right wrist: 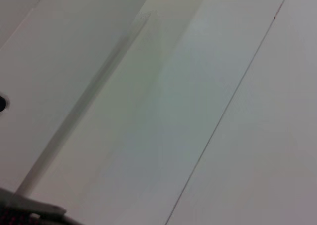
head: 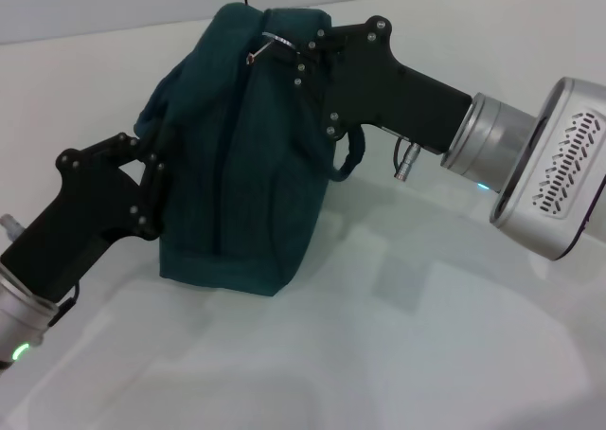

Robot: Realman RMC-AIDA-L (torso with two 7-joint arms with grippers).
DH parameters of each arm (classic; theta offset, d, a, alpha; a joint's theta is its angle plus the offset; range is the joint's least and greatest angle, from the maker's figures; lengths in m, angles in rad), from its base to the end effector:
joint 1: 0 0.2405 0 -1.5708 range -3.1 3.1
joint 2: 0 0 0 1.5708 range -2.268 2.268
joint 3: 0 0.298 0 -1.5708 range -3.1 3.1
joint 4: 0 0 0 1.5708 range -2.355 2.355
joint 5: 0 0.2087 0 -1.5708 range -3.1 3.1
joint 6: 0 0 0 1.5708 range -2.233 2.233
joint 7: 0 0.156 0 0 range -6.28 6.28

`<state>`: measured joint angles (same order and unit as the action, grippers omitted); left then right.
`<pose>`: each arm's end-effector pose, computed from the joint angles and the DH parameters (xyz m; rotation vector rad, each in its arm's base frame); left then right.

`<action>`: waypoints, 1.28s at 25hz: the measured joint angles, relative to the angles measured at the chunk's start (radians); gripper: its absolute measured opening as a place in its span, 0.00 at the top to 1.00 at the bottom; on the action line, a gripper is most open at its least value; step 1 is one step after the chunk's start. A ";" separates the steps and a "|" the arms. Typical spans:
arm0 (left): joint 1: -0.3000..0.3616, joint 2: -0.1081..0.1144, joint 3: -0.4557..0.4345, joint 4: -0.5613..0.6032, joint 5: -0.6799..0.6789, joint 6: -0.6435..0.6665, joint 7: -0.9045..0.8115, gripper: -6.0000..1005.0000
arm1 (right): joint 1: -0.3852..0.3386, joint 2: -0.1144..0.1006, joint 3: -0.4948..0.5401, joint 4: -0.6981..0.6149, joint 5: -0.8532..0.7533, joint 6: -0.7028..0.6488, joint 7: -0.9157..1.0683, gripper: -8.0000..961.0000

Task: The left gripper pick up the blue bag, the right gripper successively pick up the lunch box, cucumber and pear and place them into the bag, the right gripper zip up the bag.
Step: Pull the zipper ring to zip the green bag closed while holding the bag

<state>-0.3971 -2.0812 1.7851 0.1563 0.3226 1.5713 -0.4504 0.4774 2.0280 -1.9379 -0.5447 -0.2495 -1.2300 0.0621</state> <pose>-0.2848 0.2973 -0.0698 -2.1458 -0.2346 -1.1668 0.2028 0.3603 -0.0701 -2.0960 -0.4230 0.9354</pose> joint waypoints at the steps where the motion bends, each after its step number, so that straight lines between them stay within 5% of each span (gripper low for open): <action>1: -0.002 -0.001 -0.001 -0.006 0.000 -0.004 0.007 0.93 | 0.000 0.000 -0.001 0.000 0.003 0.000 0.001 0.94; 15: 0.000 -0.002 -0.002 -0.027 0.000 -0.007 0.031 0.94 | 0.002 0.000 -0.083 0.030 0.200 0.003 0.005 0.94; 32: 0.006 0.004 -0.012 -0.042 -0.027 -0.032 0.041 0.94 | -0.011 0.000 -0.077 0.044 0.208 0.040 0.039 0.93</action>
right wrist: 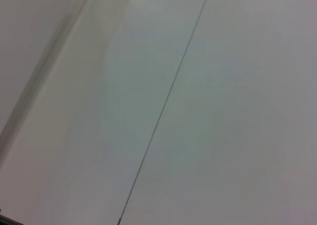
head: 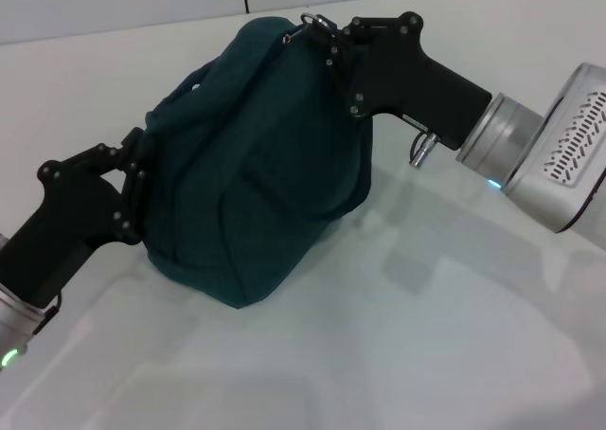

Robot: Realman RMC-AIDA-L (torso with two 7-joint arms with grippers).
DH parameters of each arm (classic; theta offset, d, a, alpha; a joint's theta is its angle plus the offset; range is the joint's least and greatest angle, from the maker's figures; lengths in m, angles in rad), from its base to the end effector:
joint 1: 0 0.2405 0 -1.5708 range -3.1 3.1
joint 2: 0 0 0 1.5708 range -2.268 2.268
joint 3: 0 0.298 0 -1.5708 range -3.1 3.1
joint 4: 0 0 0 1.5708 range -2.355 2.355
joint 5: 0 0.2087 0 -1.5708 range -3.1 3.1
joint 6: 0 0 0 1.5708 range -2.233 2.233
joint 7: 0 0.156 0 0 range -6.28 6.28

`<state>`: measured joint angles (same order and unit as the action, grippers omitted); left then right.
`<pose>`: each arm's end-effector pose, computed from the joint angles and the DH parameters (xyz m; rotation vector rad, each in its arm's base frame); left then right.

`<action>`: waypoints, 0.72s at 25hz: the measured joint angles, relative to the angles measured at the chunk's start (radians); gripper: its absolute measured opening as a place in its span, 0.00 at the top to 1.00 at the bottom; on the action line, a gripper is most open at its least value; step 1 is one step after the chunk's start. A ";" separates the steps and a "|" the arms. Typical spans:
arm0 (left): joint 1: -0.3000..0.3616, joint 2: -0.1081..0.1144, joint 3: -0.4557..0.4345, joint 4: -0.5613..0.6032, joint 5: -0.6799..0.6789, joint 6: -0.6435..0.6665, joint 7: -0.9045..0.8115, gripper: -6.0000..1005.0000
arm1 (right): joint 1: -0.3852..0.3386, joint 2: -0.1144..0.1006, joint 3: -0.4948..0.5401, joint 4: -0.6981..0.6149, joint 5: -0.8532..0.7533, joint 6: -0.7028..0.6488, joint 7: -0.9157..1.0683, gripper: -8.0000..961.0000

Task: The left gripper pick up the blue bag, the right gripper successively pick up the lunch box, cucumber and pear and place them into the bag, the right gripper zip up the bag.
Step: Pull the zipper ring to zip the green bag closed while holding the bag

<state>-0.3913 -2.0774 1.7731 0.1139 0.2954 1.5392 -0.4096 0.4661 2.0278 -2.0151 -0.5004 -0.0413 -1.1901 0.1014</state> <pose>-0.3023 0.2976 -0.0680 -2.1142 -0.2634 -1.0682 0.2232 0.3670 -0.0668 -2.0550 -0.1786 0.9302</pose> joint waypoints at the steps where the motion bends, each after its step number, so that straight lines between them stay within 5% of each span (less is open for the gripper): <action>1: 0.000 0.001 0.000 -0.001 0.000 -0.002 0.000 0.94 | 0.000 0.000 0.000 0.001 0.004 0.000 0.003 0.93; 18: 0.013 0.015 -0.049 -0.010 -0.051 -0.031 0.005 0.94 | -0.013 0.000 0.003 0.035 0.064 0.012 0.021 0.93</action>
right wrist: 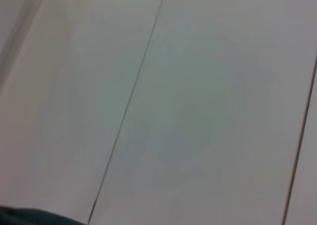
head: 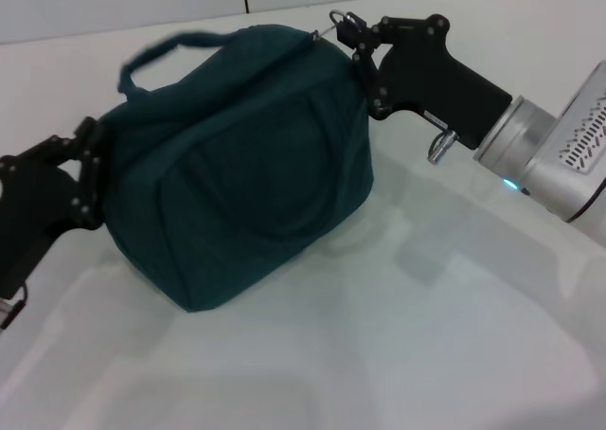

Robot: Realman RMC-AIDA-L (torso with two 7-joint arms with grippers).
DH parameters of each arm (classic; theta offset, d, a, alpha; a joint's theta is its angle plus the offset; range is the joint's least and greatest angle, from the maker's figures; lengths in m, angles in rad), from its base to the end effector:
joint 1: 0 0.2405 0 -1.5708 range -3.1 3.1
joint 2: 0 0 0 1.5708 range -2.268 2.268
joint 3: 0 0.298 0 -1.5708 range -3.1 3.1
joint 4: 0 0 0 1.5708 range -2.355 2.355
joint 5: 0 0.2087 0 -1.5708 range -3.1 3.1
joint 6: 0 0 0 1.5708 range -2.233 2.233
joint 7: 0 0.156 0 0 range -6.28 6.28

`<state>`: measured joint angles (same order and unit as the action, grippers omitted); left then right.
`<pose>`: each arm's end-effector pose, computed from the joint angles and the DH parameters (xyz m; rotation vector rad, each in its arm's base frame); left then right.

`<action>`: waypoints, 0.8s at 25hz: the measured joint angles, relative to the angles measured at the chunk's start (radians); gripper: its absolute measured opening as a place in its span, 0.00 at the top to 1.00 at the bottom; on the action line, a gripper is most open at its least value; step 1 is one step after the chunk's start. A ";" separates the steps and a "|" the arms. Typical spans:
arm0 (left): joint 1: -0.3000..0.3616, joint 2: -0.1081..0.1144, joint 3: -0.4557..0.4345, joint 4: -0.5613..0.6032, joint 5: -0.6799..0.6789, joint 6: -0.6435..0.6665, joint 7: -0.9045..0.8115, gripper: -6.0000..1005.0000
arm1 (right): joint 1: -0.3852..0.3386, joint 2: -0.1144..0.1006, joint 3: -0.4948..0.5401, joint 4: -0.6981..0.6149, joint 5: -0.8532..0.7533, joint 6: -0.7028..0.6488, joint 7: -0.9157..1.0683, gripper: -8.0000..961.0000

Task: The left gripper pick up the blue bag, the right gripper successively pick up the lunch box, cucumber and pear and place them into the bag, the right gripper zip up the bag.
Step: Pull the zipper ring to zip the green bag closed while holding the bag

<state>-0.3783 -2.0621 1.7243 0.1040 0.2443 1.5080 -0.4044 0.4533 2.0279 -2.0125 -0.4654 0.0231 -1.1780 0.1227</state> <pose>-0.3205 0.3051 -0.0513 -2.0140 -0.3126 -1.0071 0.2414 0.3698 -0.0612 -2.0197 -0.0655 0.9023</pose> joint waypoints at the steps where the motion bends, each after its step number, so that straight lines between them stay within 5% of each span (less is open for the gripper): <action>1: 0.000 0.001 0.000 -0.001 -0.003 0.001 -0.001 0.94 | -0.004 0.000 0.000 0.000 0.000 0.005 0.000 0.93; 13: -0.008 0.016 0.006 0.007 -0.002 0.030 -0.019 0.97 | -0.003 0.000 0.004 0.036 0.002 0.028 0.073 0.92; 20: -0.005 -0.020 -0.083 0.099 -0.023 0.094 -0.012 0.90 | -0.002 0.000 -0.002 0.029 -0.002 0.024 0.074 0.92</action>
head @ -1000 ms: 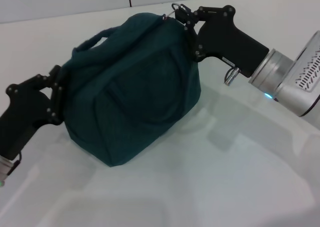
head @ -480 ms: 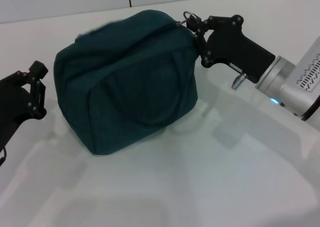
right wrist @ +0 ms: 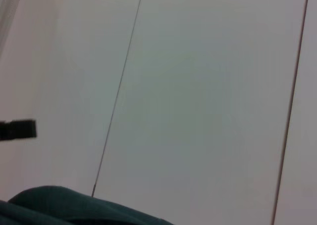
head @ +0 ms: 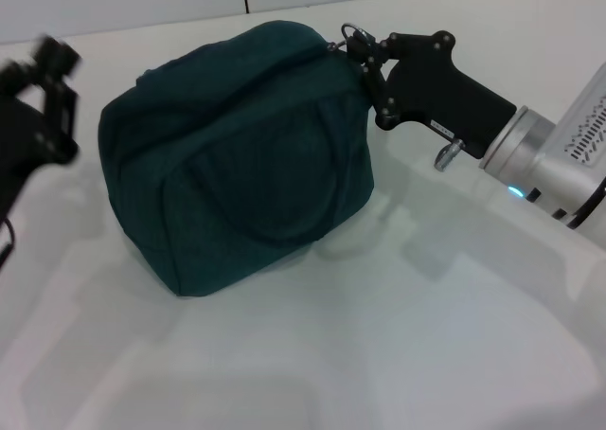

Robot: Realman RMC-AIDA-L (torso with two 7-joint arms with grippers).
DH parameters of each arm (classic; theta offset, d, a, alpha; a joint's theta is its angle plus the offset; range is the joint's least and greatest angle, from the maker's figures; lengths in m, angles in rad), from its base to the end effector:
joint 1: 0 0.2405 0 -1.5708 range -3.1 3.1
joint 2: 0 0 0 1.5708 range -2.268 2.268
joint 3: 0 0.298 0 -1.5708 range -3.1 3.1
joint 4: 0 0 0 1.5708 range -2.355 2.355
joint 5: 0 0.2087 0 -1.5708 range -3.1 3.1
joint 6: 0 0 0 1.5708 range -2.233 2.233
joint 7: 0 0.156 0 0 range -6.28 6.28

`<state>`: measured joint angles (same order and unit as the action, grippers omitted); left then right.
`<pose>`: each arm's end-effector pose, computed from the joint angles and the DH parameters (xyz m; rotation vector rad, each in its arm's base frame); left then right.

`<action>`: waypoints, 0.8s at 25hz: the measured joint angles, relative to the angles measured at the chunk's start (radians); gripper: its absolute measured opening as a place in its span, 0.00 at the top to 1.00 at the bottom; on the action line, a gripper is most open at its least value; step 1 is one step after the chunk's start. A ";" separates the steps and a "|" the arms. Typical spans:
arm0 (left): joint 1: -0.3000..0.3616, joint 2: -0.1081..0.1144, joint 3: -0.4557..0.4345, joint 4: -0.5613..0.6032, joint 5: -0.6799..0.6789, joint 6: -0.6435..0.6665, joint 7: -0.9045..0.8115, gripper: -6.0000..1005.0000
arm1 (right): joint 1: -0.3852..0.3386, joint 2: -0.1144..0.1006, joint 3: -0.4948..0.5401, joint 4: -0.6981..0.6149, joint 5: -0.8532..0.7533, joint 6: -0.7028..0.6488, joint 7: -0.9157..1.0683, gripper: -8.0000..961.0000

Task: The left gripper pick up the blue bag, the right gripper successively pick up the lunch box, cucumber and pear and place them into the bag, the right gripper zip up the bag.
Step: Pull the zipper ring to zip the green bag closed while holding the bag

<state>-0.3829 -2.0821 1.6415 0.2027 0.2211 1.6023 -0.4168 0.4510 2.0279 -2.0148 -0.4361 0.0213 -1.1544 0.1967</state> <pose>-0.2863 0.3171 -0.0295 -1.8632 -0.1969 -1.2103 0.2538 0.3693 -0.0648 -2.0511 0.0420 0.8916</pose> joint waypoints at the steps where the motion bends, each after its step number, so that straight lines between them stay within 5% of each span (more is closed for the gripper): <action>1: -0.001 -0.005 -0.025 0.005 -0.002 0.002 -0.001 0.89 | 0.001 0.000 0.000 -0.002 0.000 0.000 0.000 0.92; 7: -0.068 0.022 -0.051 0.036 0.034 -0.015 -0.150 0.79 | 0.007 -0.004 0.005 -0.011 -0.004 0.005 0.001 0.92; 10: -0.142 0.080 -0.053 0.038 0.094 -0.077 -0.342 0.73 | 0.014 -0.005 0.004 -0.007 -0.006 0.005 0.001 0.92; 16: -0.233 0.129 -0.054 0.043 0.238 -0.177 -0.523 0.62 | 0.022 -0.005 0.007 -0.002 -0.006 0.016 0.001 0.91; 20: -0.274 0.160 -0.055 0.087 0.383 -0.260 -0.671 0.43 | 0.033 -0.005 0.007 0.004 -0.006 0.028 0.001 0.91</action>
<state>-0.6572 -1.9217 1.5867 0.2898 0.6044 1.3418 -1.0878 0.4838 2.0230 -2.0079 -0.4320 0.0157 -1.1267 0.1979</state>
